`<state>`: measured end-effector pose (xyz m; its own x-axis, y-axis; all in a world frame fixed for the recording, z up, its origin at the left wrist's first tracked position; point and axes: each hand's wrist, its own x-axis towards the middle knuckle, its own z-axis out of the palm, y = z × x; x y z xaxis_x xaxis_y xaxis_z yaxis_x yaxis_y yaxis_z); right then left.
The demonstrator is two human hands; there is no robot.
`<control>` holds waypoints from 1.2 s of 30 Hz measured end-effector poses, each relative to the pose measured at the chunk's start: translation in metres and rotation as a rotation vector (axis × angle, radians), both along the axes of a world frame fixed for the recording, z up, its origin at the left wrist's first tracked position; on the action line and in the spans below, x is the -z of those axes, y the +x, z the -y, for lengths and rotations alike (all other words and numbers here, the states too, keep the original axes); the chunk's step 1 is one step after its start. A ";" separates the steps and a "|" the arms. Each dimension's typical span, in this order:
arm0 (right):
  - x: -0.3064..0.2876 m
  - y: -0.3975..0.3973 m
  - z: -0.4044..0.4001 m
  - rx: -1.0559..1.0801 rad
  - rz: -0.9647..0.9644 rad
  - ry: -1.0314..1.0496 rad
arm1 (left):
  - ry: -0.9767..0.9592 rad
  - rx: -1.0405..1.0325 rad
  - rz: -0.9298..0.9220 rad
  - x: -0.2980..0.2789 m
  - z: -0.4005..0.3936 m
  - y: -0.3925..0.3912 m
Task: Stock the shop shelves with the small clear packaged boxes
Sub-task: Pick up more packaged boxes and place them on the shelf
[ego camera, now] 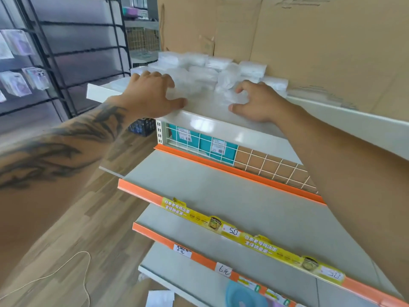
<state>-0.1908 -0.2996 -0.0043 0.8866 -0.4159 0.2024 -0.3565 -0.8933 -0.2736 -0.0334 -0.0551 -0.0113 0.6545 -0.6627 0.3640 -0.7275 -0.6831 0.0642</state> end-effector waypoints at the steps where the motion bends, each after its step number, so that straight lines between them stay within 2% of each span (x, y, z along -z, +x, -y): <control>1: 0.000 -0.002 0.000 -0.014 0.006 0.009 | -0.011 0.013 0.007 0.000 0.000 0.000; 6: -0.001 -0.022 0.002 0.026 0.065 0.063 | -0.173 0.126 0.148 0.004 0.003 -0.008; 9: -0.005 -0.045 0.000 0.041 0.213 0.136 | -0.300 0.196 0.187 0.008 0.009 -0.021; 12: -0.007 -0.075 -0.011 0.049 0.384 0.161 | -0.430 0.304 0.148 0.014 0.014 -0.046; 18: 0.021 -0.149 -0.054 0.045 0.637 -0.013 | -0.619 0.430 0.035 0.054 0.011 -0.119; 21: 0.053 -0.186 -0.078 0.058 0.711 -0.075 | -0.614 0.493 -0.003 0.090 0.010 -0.151; 24: 0.096 -0.216 -0.090 0.108 0.688 -0.084 | -0.549 0.554 -0.078 0.133 0.019 -0.175; 30: 0.179 -0.277 -0.101 0.301 0.538 0.022 | -0.440 0.649 -0.272 0.204 0.048 -0.210; 36: 0.217 -0.338 -0.109 0.501 0.499 0.142 | -0.360 0.742 -0.362 0.233 0.073 -0.250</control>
